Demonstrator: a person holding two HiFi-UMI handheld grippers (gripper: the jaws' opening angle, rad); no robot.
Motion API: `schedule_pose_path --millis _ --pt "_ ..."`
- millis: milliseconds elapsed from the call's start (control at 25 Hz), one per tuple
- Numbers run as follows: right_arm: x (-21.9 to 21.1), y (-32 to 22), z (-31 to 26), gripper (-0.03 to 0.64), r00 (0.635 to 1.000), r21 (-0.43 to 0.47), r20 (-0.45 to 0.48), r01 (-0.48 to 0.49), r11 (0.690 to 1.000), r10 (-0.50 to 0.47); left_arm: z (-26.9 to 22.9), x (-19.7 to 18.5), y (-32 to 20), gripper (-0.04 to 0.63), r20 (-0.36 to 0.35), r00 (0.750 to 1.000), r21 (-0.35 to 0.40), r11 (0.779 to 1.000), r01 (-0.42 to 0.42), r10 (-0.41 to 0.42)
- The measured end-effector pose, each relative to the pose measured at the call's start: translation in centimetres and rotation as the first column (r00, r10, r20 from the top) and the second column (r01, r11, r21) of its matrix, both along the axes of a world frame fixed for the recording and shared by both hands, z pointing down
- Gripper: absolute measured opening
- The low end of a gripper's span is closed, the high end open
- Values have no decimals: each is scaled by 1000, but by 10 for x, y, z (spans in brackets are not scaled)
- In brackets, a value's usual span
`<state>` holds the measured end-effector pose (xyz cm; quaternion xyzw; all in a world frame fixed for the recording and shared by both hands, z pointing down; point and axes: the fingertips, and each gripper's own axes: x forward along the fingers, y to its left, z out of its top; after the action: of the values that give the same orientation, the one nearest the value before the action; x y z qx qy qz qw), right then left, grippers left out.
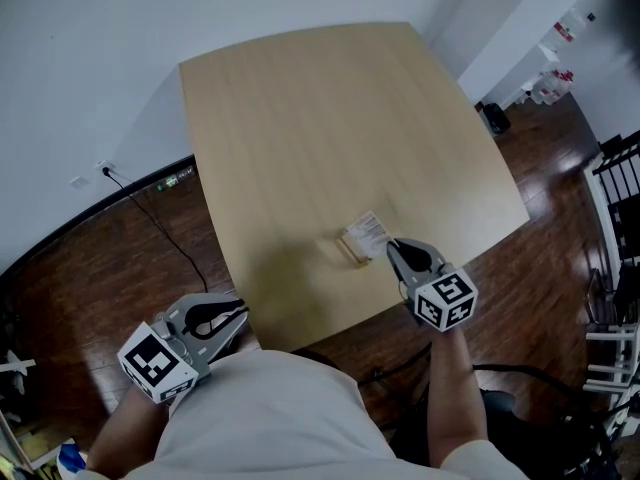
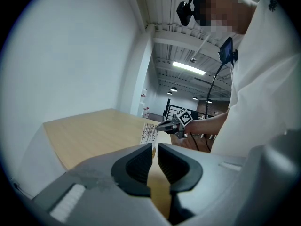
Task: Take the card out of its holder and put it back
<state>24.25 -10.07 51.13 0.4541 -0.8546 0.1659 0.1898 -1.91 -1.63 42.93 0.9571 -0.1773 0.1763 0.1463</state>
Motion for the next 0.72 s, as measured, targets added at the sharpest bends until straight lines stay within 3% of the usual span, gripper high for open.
schedule_pose_path --millis 720 --pt "-1 2 -1 20 1000 -8 -12 -6 1000 6 0 -3 1 41 -19 1000 -5 1000 -3 3"
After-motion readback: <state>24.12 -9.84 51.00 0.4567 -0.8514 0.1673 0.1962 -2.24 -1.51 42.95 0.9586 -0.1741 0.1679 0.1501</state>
